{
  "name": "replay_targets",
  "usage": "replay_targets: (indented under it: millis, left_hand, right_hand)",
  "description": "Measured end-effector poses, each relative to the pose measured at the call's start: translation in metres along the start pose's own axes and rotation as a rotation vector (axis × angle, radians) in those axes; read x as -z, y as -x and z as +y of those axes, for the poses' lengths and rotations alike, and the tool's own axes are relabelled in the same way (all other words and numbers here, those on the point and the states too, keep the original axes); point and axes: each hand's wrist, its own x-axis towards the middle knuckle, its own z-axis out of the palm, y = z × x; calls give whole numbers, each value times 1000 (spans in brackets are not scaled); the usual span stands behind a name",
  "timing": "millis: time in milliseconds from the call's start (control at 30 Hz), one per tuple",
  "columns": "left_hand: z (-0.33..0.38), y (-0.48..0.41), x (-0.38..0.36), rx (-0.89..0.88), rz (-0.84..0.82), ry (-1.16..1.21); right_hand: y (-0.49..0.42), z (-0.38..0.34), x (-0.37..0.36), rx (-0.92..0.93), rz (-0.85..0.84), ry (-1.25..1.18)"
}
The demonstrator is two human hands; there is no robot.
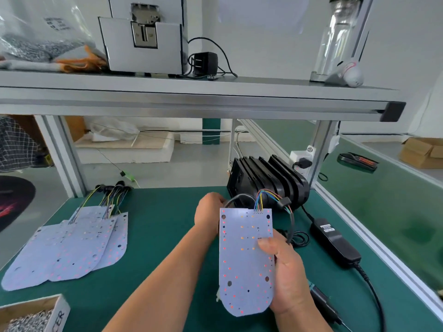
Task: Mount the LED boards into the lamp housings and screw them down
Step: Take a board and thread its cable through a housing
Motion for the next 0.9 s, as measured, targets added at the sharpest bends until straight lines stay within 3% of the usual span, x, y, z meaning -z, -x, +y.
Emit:
replay_targets:
  millis: [133, 200, 533, 900]
  left_hand:
    - [3, -52, -33, -63, 142, -499]
    - [-4, -64, -46, -110, 227, -567]
    - [-8, -47, -7, -58, 142, -545]
    - [-45, 34, 69, 64, 346, -75]
  right_hand:
    - [-2, 2, -3, -13, -50, -52]
    - [-3, 2, -2, -36, -44, -57]
    - [-2, 6, -2, -35, 1, -69]
    - [-3, 4, -3, -52, -51, -44]
